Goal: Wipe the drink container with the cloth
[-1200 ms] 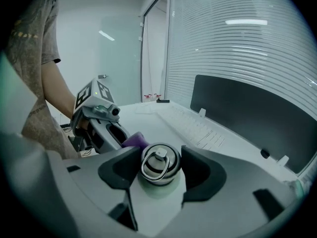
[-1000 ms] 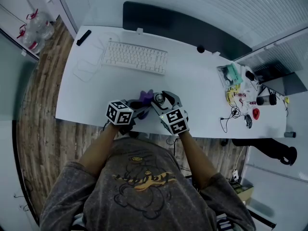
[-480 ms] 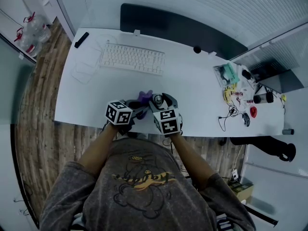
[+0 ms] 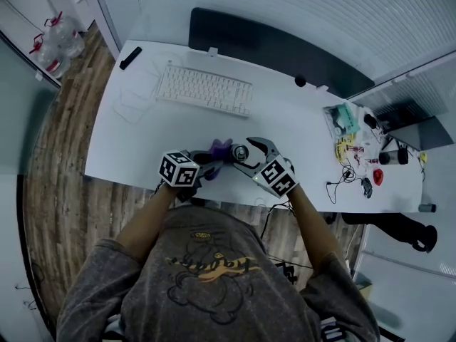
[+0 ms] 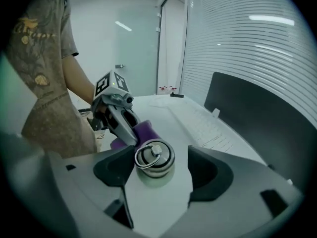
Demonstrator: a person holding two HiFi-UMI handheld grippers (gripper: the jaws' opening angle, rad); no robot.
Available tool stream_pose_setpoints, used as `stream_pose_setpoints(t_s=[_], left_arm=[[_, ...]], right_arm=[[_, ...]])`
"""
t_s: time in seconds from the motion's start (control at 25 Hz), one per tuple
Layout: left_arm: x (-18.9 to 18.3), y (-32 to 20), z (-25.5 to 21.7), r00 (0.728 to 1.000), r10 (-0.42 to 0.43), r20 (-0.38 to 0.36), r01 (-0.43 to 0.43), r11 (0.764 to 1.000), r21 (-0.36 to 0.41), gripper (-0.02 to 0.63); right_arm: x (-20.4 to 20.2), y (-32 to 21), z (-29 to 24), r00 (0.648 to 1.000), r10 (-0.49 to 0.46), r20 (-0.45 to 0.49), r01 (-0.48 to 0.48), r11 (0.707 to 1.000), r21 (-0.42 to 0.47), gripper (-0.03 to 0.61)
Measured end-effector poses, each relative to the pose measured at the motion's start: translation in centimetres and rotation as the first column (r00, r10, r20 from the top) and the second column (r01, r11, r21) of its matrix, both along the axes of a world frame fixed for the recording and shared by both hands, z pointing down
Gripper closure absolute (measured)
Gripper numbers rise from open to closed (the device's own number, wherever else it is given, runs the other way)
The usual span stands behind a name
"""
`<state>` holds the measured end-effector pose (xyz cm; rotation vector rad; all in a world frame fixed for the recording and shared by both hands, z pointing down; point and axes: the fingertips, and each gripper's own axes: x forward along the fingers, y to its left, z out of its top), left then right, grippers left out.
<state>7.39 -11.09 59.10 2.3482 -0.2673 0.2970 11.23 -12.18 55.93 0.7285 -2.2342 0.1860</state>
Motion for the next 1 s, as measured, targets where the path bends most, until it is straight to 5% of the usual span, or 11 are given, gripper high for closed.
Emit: stream_pose_setpoints(t_s=[0.44,1.0], left_arm=[[-0.7,-0.4,0.2,0.999,-0.018,0.030,0.018,1.000,0.006,0.565],[0.3,-1.4,-0.2,0.999,0.038,0.028,-0.040,0.997,0.059,0.565]], right_arm=[[-1.4,0.6,0.2,0.975,-0.216,0.058,0.220,0.974,-0.063,0.304],[-1.8,-0.1,-0.2,0.986,-0.074,0.147,0.077,0.997,-0.016,0.309]])
